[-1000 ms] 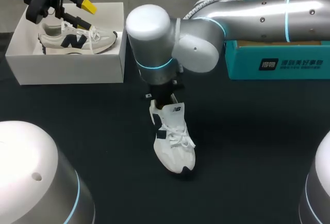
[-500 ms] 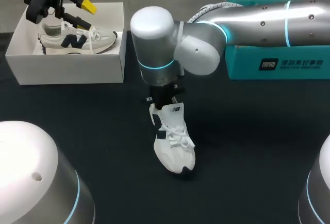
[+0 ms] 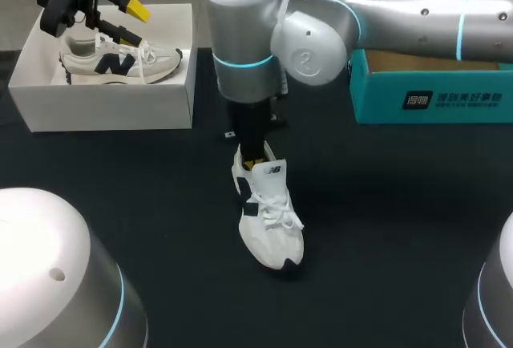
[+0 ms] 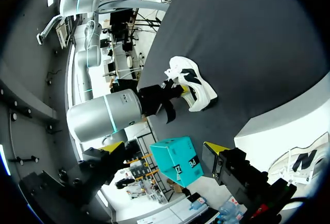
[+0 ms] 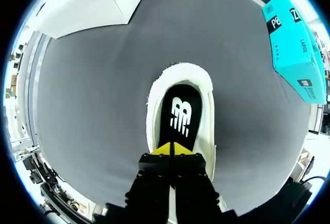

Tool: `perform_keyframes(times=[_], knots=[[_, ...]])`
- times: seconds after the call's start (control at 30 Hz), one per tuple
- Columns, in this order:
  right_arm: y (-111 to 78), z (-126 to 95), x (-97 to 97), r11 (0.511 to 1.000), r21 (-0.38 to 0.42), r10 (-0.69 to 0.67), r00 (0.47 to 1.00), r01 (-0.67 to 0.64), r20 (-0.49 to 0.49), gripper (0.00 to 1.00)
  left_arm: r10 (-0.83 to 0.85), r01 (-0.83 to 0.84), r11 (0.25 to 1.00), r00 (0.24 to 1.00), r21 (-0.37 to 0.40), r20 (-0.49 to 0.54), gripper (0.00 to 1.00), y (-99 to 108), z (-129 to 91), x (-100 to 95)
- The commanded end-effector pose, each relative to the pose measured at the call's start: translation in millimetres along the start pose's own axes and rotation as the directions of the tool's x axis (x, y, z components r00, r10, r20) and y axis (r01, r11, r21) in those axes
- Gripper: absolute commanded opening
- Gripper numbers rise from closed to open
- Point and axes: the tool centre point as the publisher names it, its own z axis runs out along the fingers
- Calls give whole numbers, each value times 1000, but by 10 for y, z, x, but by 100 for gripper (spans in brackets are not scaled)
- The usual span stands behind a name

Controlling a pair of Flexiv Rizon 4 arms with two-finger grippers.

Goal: Take the shoe out of the shoebox, open the shoe tongue, remove and reinsert the insole, then place the shoe into the shoebox

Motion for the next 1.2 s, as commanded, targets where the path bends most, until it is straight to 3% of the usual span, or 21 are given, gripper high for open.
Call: perform_keyframes(times=[0.03,0.37,0.6,0.63,0.67,0.73,0.77,0.8,1.2], knots=[[-45,-43,-24,1000,24,-4,1000,4,-2,0,1,-1,1000,1000,1,-4,100,-3,-4,-4],[-222,-38,53,987,161,-20,998,28,-56,0,1,-1,1000,1000,1,-4,100,-3,-4,-4],[-314,23,20,981,196,4,997,12,-79,0,1,-1,1000,1000,1,-4,100,-3,-4,-4],[-316,31,17,979,203,4,997,13,-82,9,1,-1,1000,1000,1,-4,100,-3,-4,-4],[-316,37,15,978,208,5,996,13,-84,25,1,-1,1000,1000,1,-4,100,-3,-4,-4],[-314,49,8,975,220,10,995,13,-103,42,1,-1,1000,1000,1,-4,100,-3,-4,-4],[-315,53,7,975,221,11,994,13,-105,62,1,-1,1000,1000,1,-4,100,-3,-4,-4],[-316,56,7,974,224,13,994,11,-104,100,1,-1,1000,1000,1,-4,100,-3,-4,-4],[-345,79,39,973,232,14,993,13,-114,100,1,-1,1000,1000,1,-4,100,-3,-4,-4]])
